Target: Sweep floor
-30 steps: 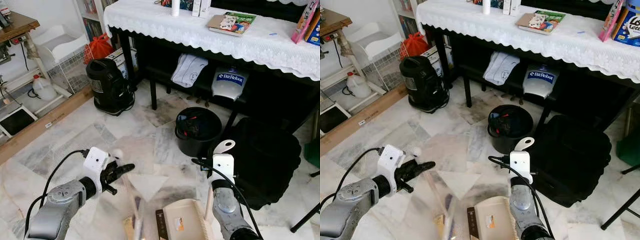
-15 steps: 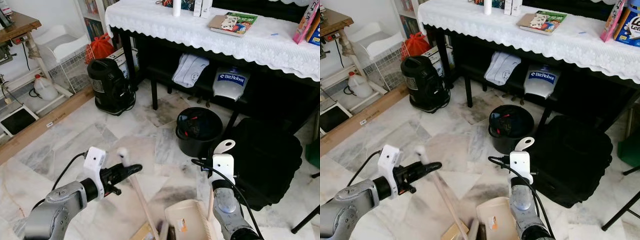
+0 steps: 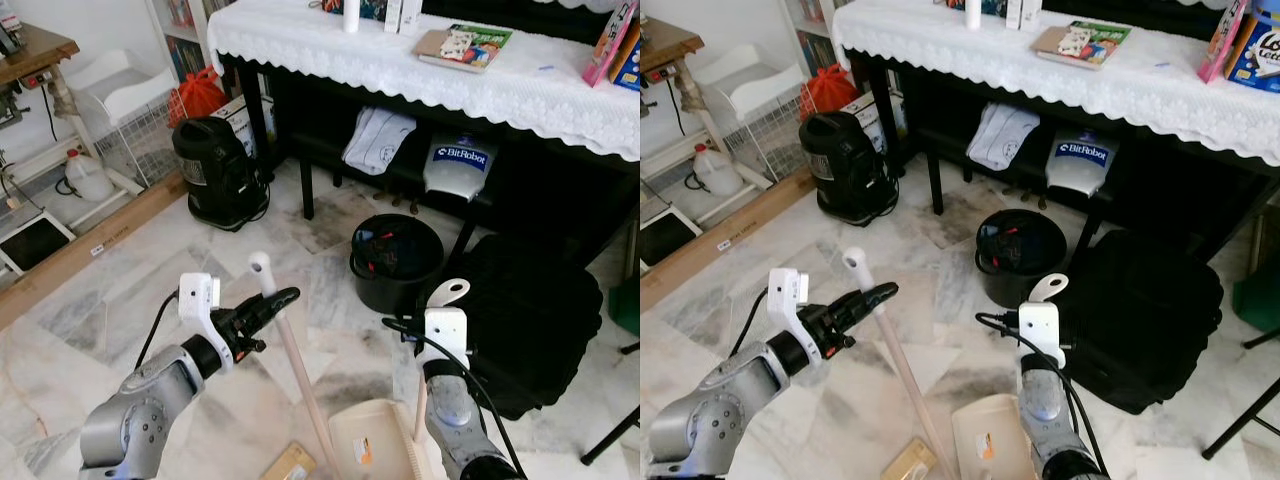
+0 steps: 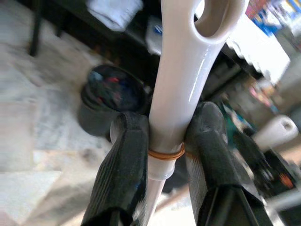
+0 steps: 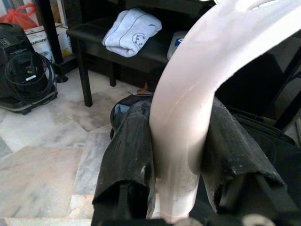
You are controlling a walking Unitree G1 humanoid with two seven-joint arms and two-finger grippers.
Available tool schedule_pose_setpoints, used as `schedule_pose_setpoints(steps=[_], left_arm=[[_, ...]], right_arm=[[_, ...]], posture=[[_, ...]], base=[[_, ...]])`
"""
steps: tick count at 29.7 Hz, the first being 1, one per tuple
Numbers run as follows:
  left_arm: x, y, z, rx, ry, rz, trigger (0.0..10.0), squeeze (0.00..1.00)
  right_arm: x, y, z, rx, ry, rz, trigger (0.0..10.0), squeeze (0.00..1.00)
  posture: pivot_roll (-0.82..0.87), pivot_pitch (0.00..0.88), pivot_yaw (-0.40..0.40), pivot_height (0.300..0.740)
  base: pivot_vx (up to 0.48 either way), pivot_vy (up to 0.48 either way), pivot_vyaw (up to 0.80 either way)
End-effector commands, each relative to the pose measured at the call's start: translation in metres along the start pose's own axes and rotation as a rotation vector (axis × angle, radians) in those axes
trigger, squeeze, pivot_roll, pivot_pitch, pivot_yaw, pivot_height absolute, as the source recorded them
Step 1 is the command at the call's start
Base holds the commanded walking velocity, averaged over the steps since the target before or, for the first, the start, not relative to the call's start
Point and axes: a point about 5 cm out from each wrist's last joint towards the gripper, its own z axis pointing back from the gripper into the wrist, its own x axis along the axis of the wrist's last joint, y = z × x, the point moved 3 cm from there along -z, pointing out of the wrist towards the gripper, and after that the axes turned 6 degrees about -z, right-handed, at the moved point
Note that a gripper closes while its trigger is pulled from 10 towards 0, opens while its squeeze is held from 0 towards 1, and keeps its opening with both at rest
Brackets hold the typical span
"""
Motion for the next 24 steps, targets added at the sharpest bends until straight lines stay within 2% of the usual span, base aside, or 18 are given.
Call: schedule_pose_setpoints(steps=[1, 2, 3, 6, 8, 9, 13, 15, 17, 20, 24], left_arm=[[0.017, 0.013, 0.002, 0.086, -0.085, -0.043, 10.0, 0.00], [0.017, 0.013, 0.002, 0.086, -0.085, -0.043, 10.0, 0.00], [0.024, 0.023, 0.004, 0.165, -0.121, -0.087, 10.0, 0.00], [0.033, 0.035, 0.007, 0.274, -0.178, -0.121, 10.0, 0.00], [0.038, 0.043, 0.011, 0.358, -0.198, -0.219, 10.0, 0.00], [0.038, 0.044, 0.011, 0.388, -0.194, -0.311, 10.0, 0.00], [0.036, 0.042, 0.010, 0.411, -0.208, -0.390, 10.0, 0.00], [0.031, 0.040, 0.008, 0.410, -0.188, -0.456, 10.0, 0.00], [0.029, 0.040, 0.008, 0.412, -0.183, -0.474, 10.0, 0.00], [0.023, 0.043, 0.007, 0.419, -0.144, -0.553, 10.0, 0.00], [0.017, 0.045, 0.009, 0.425, -0.124, -0.596, 10.0, 0.00]], right_arm=[[-0.008, 0.001, 0.004, 0.017, 0.038, 0.018, 10.0, 0.00], [-0.008, 0.001, 0.004, 0.017, 0.038, 0.018, 10.0, 0.00], [-0.009, 0.001, 0.004, 0.017, 0.039, 0.021, 10.0, 0.00], [-0.008, 0.001, 0.004, 0.022, 0.038, 0.027, 10.0, 0.00], [-0.007, 0.000, 0.003, 0.022, 0.033, 0.027, 10.0, 0.00], [-0.006, -0.001, 0.002, 0.020, 0.029, 0.026, 10.0, 0.00], [-0.003, -0.003, 0.000, 0.019, 0.014, 0.020, 10.0, 0.00], [0.002, -0.004, -0.003, 0.026, -0.002, 0.012, 10.0, 0.00], [0.004, -0.003, -0.004, 0.029, -0.008, 0.010, 10.0, 0.00], [0.010, -0.002, -0.008, 0.039, -0.031, 0.003, 10.0, 0.00], [0.017, -0.002, -0.013, 0.042, -0.053, -0.011, 10.0, 0.00]], posture=[[0.13, 0.096, 0.041, 0.740], [0.13, 0.096, 0.041, 0.740], [0.12, 0.095, 0.040, 0.740], [0.12, 0.094, 0.039, 0.740], [0.12, 0.090, 0.036, 0.740], [0.12, 0.087, 0.036, 0.740], [0.12, 0.082, 0.034, 0.740], [0.12, 0.080, 0.032, 0.740], [0.12, 0.078, 0.031, 0.740], [0.12, 0.077, 0.030, 0.740], [0.12, 0.081, 0.028, 0.740]], base=[[0.000, 0.000, 0.00], [0.000, 0.000, 0.00], [0.000, 0.000, 0.00], [0.000, 0.000, 0.00], [0.000, 0.000, 0.00], [0.000, 0.000, 0.00], [0.000, 0.000, 0.00], [0.000, 0.000, 0.00], [0.000, 0.000, 0.00], [0.000, 0.000, 0.00], [0.000, 0.000, 0.00]])
